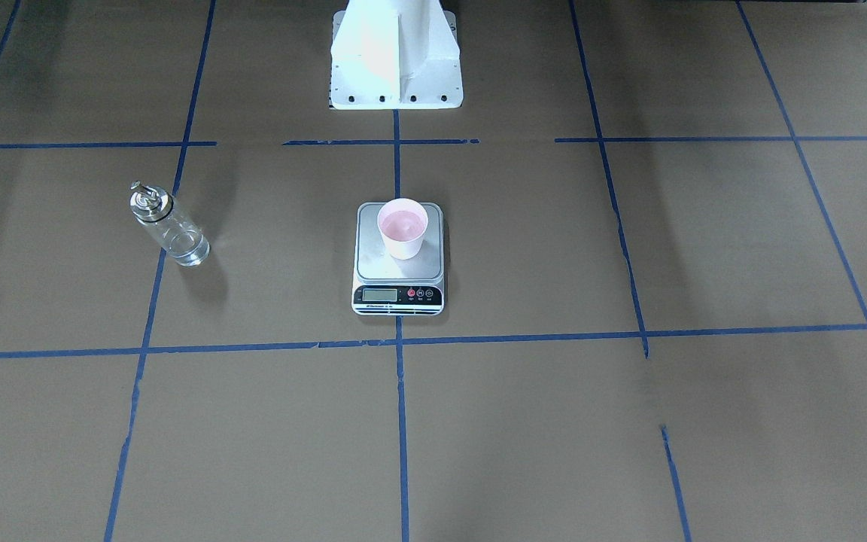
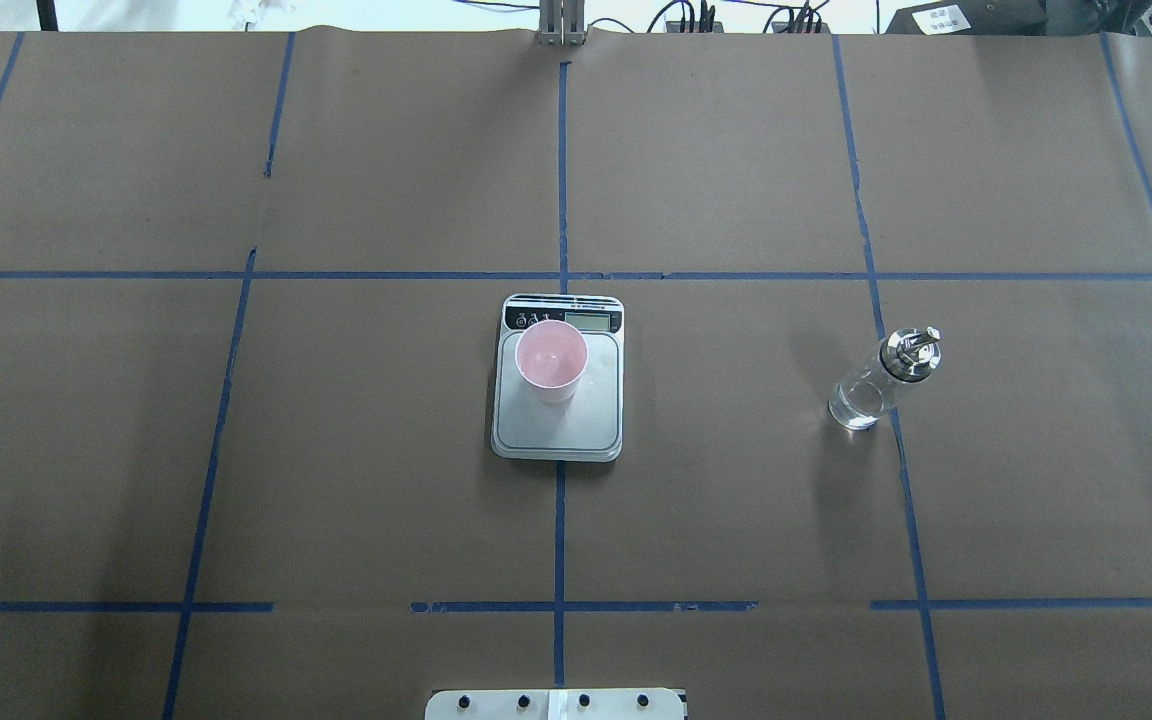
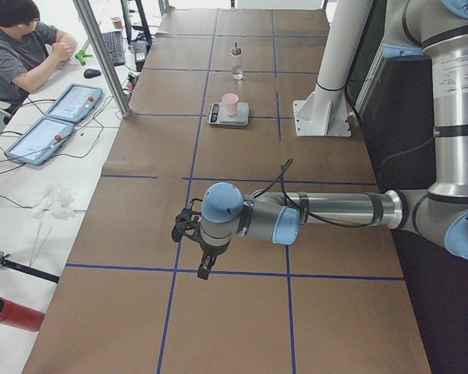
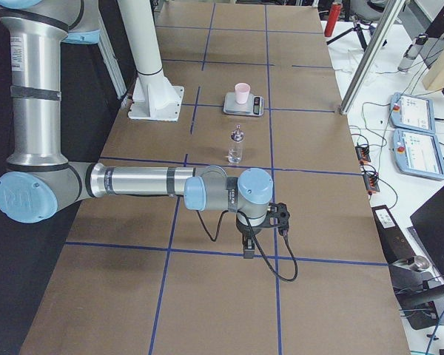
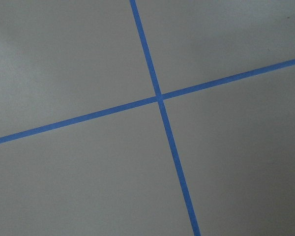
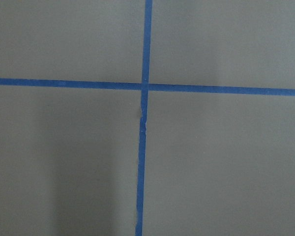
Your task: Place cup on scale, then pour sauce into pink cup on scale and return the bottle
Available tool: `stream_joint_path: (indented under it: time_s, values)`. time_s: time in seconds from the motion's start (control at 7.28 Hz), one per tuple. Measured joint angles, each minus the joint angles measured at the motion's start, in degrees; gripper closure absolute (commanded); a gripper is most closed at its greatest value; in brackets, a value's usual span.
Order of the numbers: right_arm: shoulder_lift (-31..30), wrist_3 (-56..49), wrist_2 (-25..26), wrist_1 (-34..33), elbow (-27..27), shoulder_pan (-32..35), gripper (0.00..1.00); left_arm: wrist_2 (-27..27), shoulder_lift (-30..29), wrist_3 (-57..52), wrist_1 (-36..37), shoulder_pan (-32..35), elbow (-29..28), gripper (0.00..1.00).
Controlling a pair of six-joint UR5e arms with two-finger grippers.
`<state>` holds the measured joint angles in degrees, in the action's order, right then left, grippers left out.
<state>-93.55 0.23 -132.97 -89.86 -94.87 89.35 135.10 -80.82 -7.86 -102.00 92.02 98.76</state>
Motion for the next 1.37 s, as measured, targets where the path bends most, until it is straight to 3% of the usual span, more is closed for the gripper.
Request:
stream_joint_path:
  time_s: [1.37]
  values:
    - [0.1, -0.2, -0.6, 0.0, 1.3, 0.0, 0.00, -0.5, 0.5, 0.0, 3.1, -2.1, -1.6, 0.00]
